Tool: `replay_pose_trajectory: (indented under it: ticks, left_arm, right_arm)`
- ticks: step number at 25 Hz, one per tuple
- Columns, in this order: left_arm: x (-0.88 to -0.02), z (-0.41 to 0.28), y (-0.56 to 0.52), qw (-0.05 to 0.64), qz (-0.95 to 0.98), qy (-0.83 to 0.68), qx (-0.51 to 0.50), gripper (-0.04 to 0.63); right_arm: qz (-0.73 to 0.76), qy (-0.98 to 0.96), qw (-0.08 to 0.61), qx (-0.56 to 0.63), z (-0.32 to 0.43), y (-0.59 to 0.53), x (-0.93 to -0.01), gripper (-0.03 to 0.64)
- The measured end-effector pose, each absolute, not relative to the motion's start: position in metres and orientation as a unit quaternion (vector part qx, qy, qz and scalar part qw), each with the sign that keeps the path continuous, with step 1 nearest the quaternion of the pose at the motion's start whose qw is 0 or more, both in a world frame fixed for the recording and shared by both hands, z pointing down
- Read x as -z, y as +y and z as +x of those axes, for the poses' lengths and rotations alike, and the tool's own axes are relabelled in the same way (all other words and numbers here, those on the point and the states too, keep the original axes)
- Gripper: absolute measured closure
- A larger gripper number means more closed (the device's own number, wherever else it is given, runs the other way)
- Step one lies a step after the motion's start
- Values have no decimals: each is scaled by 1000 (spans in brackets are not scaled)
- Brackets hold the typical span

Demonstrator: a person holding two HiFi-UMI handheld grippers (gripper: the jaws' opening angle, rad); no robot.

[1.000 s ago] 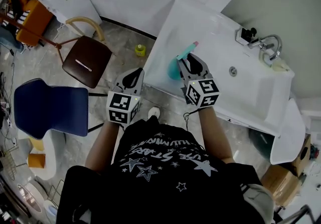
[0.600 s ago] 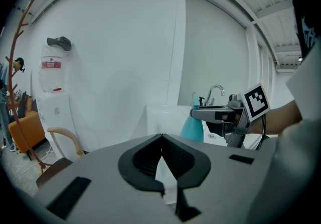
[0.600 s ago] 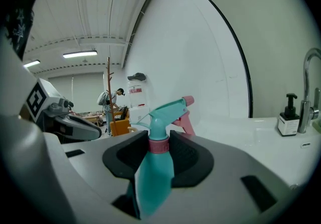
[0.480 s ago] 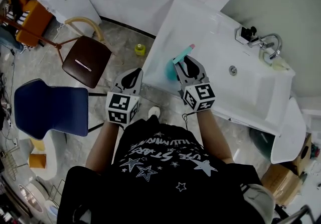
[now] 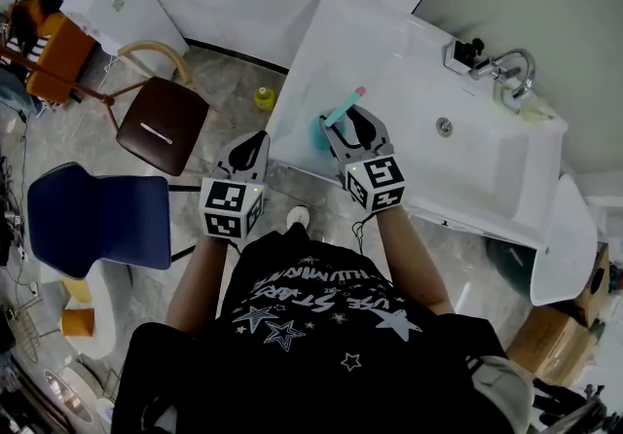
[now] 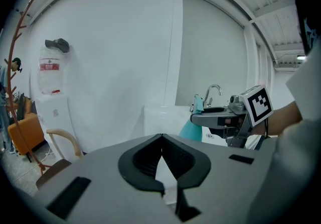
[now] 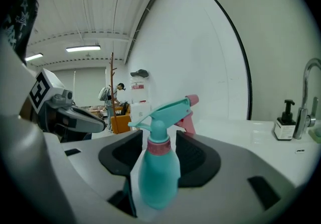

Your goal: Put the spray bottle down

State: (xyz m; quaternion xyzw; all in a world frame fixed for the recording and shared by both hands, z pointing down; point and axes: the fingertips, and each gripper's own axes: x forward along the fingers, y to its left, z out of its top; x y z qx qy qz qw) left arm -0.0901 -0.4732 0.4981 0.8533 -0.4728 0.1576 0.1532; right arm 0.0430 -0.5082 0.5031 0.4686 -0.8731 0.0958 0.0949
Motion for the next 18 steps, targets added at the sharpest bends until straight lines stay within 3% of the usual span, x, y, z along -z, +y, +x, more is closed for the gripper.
replay_pose_trajectory:
  ticks: [14, 18]
  left_arm:
    - [-468, -66, -399, 131, 860, -471, -146, 579]
    - [-459, -57, -359, 124, 860, -473, -141, 579]
  right_arm:
    - [487, -862, 108, -94, 76, -425, -483, 379]
    - [503, -853, 107, -95, 94, -384, -470, 404]
